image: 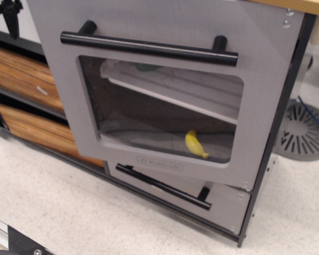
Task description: Open oven
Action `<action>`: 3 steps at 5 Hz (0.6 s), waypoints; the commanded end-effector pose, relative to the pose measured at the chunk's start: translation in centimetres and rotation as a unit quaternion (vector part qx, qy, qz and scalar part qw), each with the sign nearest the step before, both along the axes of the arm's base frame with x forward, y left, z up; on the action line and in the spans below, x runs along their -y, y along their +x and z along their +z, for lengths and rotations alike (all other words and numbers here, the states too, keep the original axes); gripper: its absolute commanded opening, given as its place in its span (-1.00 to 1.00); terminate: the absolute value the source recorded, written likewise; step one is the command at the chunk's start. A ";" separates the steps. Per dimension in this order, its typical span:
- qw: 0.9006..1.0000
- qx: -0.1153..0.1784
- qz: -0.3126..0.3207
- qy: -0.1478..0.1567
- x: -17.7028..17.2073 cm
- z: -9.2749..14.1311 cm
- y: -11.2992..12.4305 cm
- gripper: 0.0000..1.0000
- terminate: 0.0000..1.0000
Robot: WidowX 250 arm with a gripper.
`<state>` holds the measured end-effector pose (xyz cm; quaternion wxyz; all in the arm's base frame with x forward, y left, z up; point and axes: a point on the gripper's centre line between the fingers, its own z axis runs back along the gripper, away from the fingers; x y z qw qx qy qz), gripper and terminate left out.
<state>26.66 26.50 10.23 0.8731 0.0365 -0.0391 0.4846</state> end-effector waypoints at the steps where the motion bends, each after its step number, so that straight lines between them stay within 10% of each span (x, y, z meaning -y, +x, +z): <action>1: 0.998 0.043 -0.041 0.020 2.3 2.2 1.3 1.00 -1.00; 3: 0.996 0.030 -0.088 0.004 6.3 2.1 0.2 1.00 -1.00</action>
